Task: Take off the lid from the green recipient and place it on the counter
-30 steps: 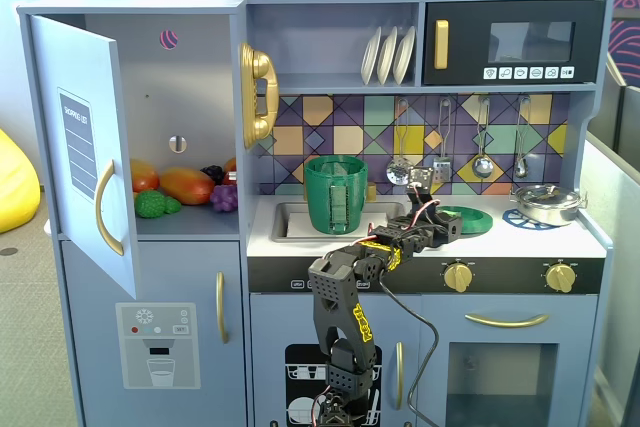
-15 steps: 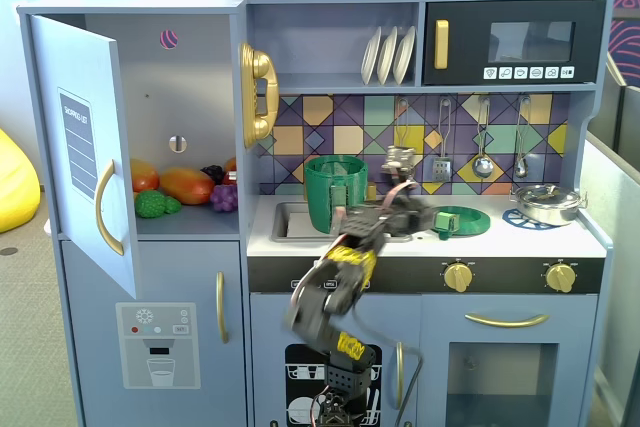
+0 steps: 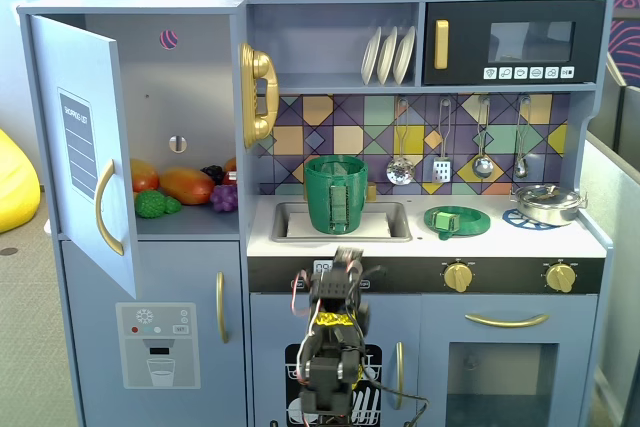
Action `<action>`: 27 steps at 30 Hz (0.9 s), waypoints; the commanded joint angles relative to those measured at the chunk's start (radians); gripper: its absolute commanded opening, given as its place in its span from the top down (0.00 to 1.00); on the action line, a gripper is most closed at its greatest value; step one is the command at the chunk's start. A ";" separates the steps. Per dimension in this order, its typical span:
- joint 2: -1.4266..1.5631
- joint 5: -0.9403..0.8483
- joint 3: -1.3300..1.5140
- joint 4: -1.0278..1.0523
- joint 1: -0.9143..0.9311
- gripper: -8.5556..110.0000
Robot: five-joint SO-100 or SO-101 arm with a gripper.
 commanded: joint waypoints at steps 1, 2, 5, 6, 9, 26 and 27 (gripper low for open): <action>0.014 0.035 0.127 -0.098 -0.069 0.83; 0.018 0.054 0.147 -0.086 -0.078 0.84; 0.049 0.092 0.167 0.017 -0.092 0.86; 0.057 0.097 0.167 0.051 -0.092 0.86; 0.109 0.091 0.167 0.183 -0.083 0.88; 0.213 0.025 0.167 0.474 0.043 0.89; 0.213 0.025 0.167 0.474 0.058 0.89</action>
